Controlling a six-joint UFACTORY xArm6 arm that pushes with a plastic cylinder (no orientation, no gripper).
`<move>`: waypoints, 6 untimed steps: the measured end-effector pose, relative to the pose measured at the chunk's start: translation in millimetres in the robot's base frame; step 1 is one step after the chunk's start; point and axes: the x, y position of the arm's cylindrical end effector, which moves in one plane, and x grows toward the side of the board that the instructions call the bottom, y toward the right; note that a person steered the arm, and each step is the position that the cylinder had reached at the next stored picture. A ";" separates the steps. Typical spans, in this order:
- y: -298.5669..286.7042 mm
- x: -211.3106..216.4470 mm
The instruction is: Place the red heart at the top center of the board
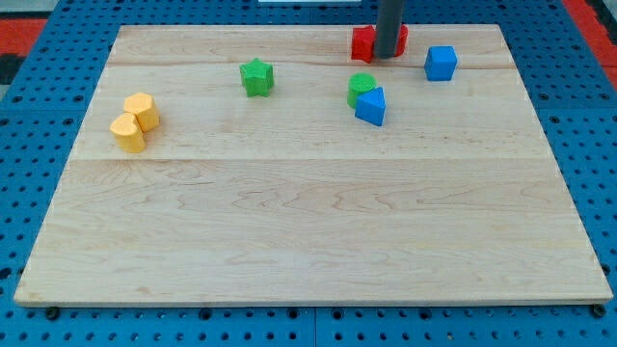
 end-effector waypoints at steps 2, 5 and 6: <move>-54.1 1.9; 0.6 -10.6; -29.9 -11.8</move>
